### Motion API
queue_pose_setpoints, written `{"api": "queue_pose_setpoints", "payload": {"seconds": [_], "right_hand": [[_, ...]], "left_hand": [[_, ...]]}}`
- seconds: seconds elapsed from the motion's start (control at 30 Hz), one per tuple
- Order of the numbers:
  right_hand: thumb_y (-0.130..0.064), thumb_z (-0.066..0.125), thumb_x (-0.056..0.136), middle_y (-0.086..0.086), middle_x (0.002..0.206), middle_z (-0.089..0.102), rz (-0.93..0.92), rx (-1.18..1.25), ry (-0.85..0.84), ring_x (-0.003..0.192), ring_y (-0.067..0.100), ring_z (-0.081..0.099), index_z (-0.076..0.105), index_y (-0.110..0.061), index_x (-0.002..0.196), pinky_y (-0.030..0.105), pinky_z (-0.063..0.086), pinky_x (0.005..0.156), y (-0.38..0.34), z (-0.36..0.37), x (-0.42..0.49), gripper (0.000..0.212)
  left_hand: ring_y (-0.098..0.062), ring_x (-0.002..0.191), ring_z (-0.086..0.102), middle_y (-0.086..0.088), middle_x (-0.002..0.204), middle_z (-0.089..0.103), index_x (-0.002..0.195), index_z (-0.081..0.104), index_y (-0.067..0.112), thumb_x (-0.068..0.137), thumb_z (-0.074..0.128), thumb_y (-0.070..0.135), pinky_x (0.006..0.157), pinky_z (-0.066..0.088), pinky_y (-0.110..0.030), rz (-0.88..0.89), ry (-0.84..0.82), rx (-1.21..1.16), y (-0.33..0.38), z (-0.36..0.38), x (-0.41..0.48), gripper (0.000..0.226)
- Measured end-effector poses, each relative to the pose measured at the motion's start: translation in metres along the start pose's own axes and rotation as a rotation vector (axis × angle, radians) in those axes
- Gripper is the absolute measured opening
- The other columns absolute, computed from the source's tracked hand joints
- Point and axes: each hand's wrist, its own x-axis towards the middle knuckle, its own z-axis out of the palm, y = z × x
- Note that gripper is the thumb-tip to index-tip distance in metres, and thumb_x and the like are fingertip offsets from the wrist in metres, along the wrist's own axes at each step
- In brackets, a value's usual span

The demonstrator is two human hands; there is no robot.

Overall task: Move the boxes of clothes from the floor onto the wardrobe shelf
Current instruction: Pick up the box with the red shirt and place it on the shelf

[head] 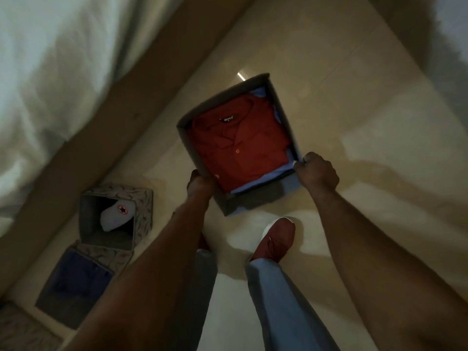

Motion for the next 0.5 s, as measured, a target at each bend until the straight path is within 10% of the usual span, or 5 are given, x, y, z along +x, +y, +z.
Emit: {"api": "queue_pose_setpoints", "payload": {"seconds": [0.13,0.5], "right_hand": [[-0.065,0.054,0.086,0.015,0.131,0.060,0.063,-0.050,-0.081,0.116,0.037,0.058,0.053,-0.015,0.133,0.036,0.046,0.083,0.006,0.002,0.005,0.068],[-0.028,0.042,0.098,0.020,0.129,0.060,-0.052,-0.062,-0.035,0.112,0.041,0.059,0.055,-0.017,0.133,0.038,0.046,0.088,0.016,-0.027,-0.060,0.039]], "left_hand": [[-0.032,0.097,0.061,-0.011,0.115,0.063,0.128,0.049,0.020,0.086,0.061,0.027,0.091,0.053,-0.044,0.001,0.055,0.079,-0.011,-0.010,0.007,0.044],[-0.034,0.093,0.067,-0.018,0.109,0.069,0.115,0.064,0.010,0.091,0.044,0.017,0.081,0.057,-0.041,0.207,0.067,0.458,0.012,-0.061,-0.056,0.032]]}}
